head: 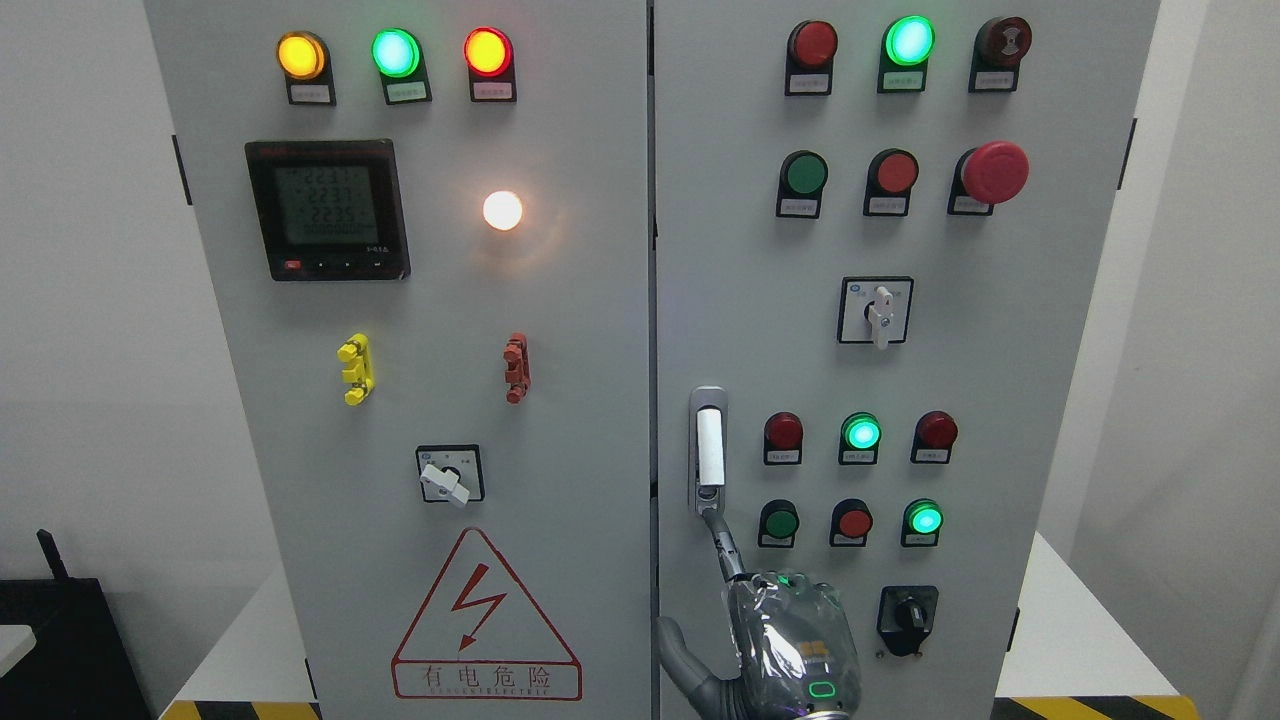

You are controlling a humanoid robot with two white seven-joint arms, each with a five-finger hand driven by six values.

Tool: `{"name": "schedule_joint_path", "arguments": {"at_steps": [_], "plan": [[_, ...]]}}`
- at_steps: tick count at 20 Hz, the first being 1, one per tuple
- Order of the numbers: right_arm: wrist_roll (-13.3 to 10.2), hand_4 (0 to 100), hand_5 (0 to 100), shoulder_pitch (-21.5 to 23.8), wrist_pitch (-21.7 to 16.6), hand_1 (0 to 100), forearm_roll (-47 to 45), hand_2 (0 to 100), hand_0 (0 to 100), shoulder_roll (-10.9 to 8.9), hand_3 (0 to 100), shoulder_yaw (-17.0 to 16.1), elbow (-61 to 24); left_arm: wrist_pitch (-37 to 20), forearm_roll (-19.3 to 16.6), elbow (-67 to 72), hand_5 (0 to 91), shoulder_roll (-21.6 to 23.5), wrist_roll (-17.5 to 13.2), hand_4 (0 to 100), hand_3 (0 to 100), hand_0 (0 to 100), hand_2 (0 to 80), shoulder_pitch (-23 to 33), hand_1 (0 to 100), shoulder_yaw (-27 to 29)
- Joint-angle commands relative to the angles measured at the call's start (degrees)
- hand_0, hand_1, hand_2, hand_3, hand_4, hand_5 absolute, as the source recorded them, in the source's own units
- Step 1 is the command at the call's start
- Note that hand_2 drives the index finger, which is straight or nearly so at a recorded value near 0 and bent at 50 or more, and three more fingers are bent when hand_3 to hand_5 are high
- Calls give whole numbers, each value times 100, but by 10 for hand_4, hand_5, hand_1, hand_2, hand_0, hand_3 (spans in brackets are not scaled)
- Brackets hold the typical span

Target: Release door handle

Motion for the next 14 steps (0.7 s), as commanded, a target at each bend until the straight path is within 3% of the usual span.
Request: {"name": "schedule_joint_path", "arguments": {"at_steps": [1,12,14], "plan": [[1,858,1000,-33,-6,159,-19,0,368,-3,867,-8,-77,3,0,0,0,0,4,0,0,120,0,-149,389,97],[-26,841,996,-60,-15,164,-28,0,376,-3,846,9,-340,3,0,0,0,0,4,0,0,120,0,-149,389,97],[-52,719,846,2,-15,193,-36,0,416,-3,726,9,-376,3,0,0,0,0,4,0,0,120,0,-149,389,97]]}}
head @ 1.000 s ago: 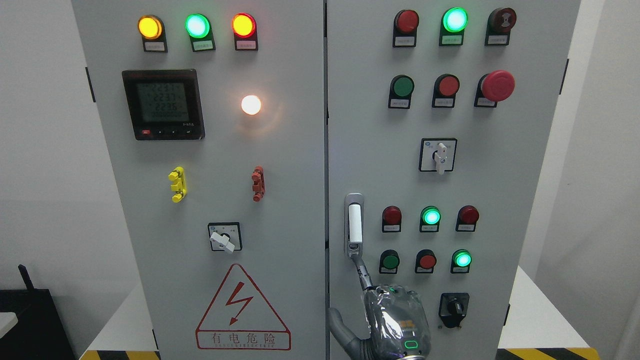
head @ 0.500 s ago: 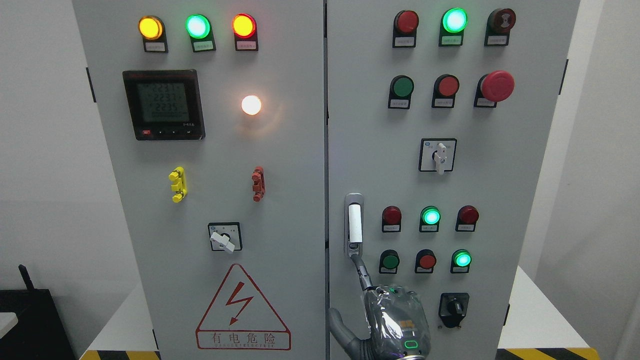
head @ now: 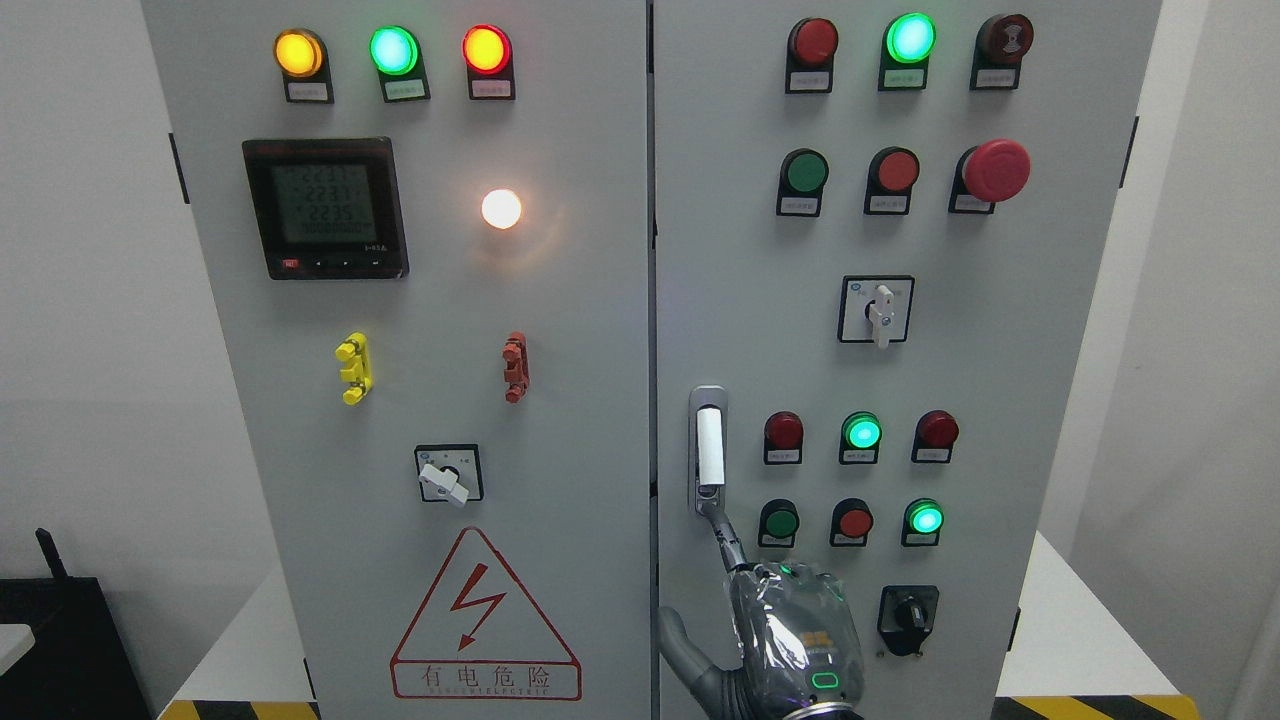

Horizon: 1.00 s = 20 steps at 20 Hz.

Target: Release door handle

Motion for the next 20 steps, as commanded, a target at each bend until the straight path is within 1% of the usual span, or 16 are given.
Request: {"name": "schedule_joint_path", "arguments": {"at_steps": [1,2,3,6,7,8,9,10,11,12,13,14,16,18,19,20], "plan": [[-89,691,807,98,-21,200,-4,0,421,0,694,20,-253,3,0,0,0,0,4,0,0,120,0,-149,389,97],[-98,634,741,107,-30,209,-12,0,424,0,622,20,-253,3,0,0,0,0,4,0,0,120,0,-149,389,97],[-124,581,680,116,-30,218,-12,0,431,0,573,20,-262,3,0,0,0,0,4,0,0,120,0,-149,389,97],[-317,515,612,107,-56,221,-12,0,445,0,514,20,-288,3,0,0,0,0,4,0,0,120,0,-149,389,97],[-335,508,605,90,-56,221,-12,0,445,0,506,20,-289,3,0,0,0,0,4,0,0,120,0,-149,389,97],[-335,491,589,81,-56,222,-12,34,454,0,496,20,-289,3,0,0,0,0,4,0,0,120,0,-149,389,97],[-326,478,576,64,-56,223,-12,96,477,8,491,11,-289,3,0,0,0,0,4,0,0,120,0,-149,389,97],[-317,469,569,55,-56,223,-12,131,482,0,488,2,-280,3,0,0,0,0,4,0,0,120,0,-149,389,97],[-300,458,545,46,-47,233,-12,243,461,0,488,2,-280,3,0,0,0,0,4,0,0,120,0,-149,389,97],[-291,436,534,37,-30,227,-12,394,433,8,532,-7,-280,3,0,0,0,0,4,0,0,120,0,-149,389,97],[-282,432,528,37,-21,223,-12,405,428,0,542,-15,-271,3,0,0,0,0,4,0,0,120,0,-149,389,97],[-274,450,519,20,-4,205,-12,469,417,0,581,-24,-271,3,0,0,0,0,4,0,0,120,0,-149,389,97],[-273,505,535,-24,-3,197,-30,550,413,9,670,-24,-271,3,0,0,0,0,4,0,0,120,0,-149,389,97],[-273,621,654,-42,5,168,-39,678,423,0,805,-24,-262,3,0,0,0,0,4,0,0,120,0,-149,389,97],[-273,657,694,-51,5,163,-39,721,424,8,844,-24,-262,3,0,0,0,0,4,0,0,120,0,-149,389,97],[-265,710,760,-86,23,148,-39,782,426,9,917,-33,-262,3,0,0,0,0,4,0,0,120,0,-149,389,97]]}}
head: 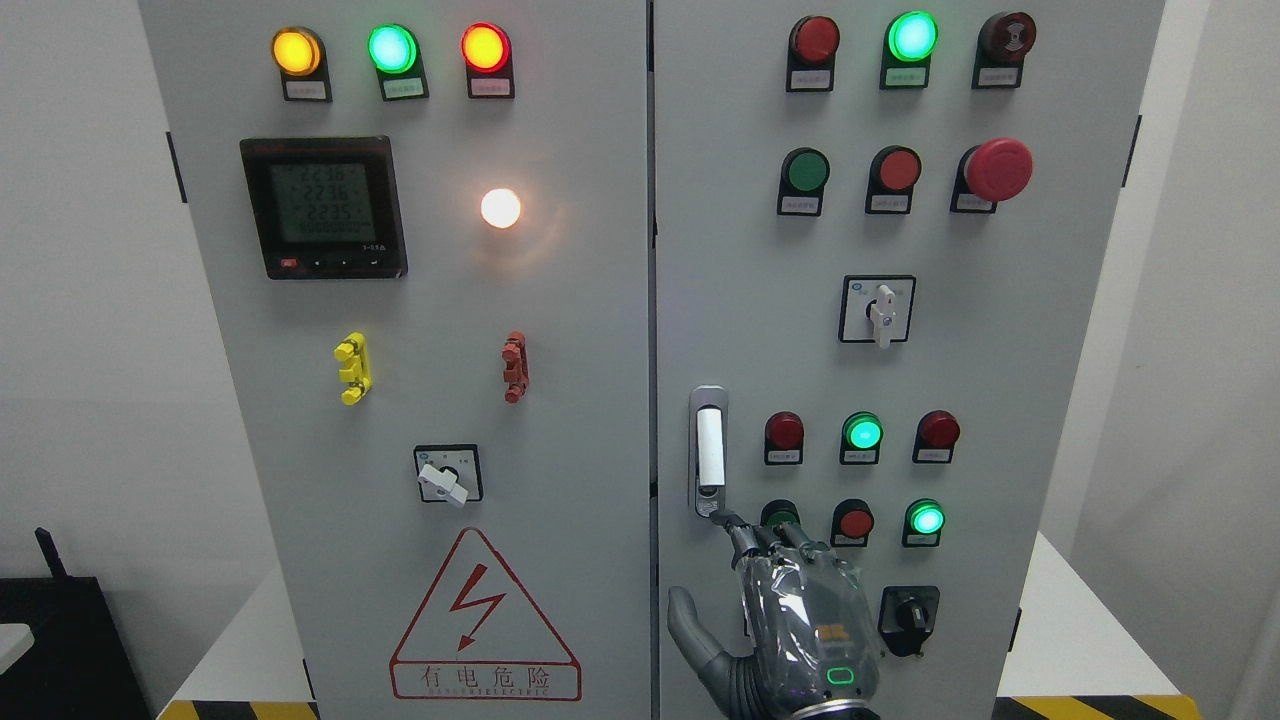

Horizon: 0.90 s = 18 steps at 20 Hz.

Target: Release door handle

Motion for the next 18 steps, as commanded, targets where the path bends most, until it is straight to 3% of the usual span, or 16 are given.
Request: {"name": "schedule_joint_path", "arguments": {"at_steps": [1,7,10,15,18], "plan": [[30,758,817,-134,65,134,-12,847,423,7,973,-26,-19,3,0,0,0,0,4,0,0,120,0,-149,389,97],[47,861,970,-293,285,95,-3,947,406,7,1000,-17,51,3,0,0,0,0,4,0,0,120,0,-149,389,97],[267,879,984,-389,329,87,-3,963,419,7,1000,-9,69,3,0,0,0,0,4,0,0,120,0,-149,389,97],[302,889,989,-609,479,42,-12,975,443,7,1000,0,157,3,0,0,0,0,4,0,0,120,0,-149,389,97],[495,894,991,-662,514,35,-12,981,446,7,1000,-9,166,3,0,0,0,0,4,0,0,120,0,-149,389,97]]}}
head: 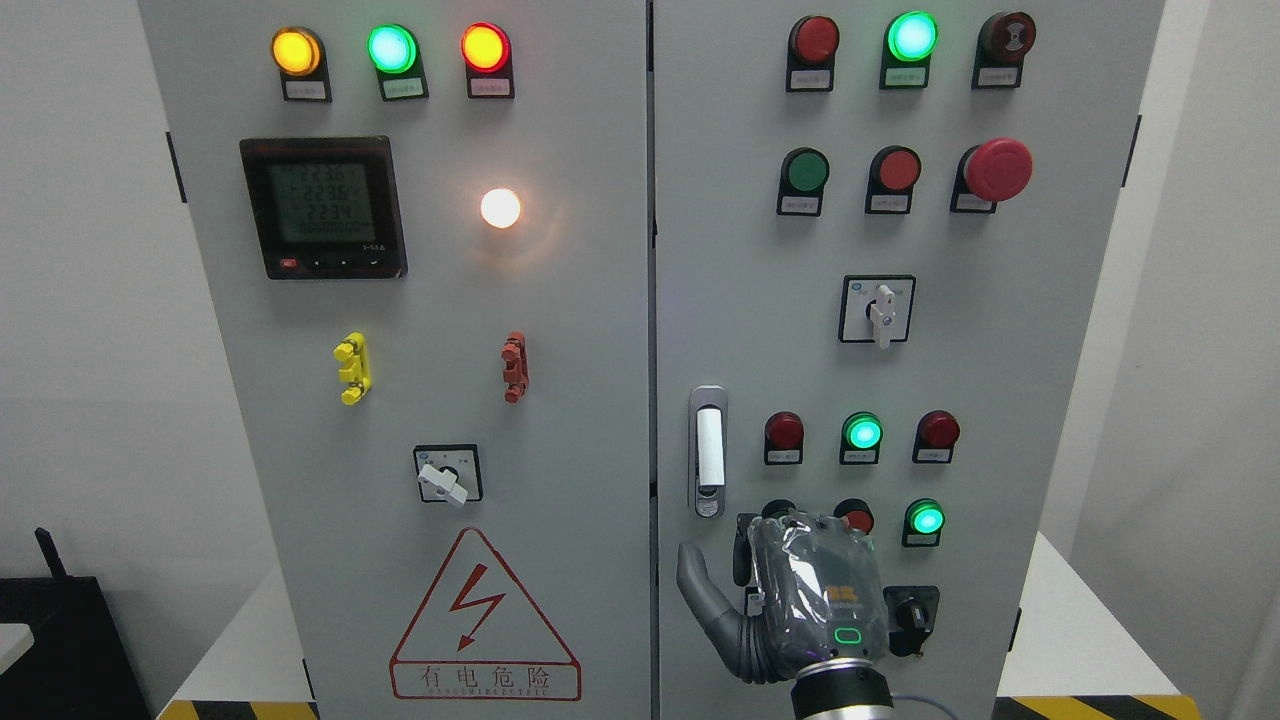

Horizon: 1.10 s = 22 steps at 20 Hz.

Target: Release door handle

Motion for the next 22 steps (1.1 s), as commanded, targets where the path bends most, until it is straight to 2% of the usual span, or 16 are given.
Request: {"name": "schedule_joint_path", "arguments": {"at_steps": [1,7,22], "plan": [[154,894,991,-173,102,34,-2,982,447,1,1000,18,76,3,0,8,0,0,4,0,0,120,0,-149,389,97],[251,894,992,-402,173,26,24,983,447,1,1000,0,164,3,0,0,0,0,4,0,0,120,0,-149,389,97],[260,890,991,-621,217,42,15,983,455,1,1000,-52,428,3,0,0,0,0,4,0,0,120,0,-149,389,97]]}}
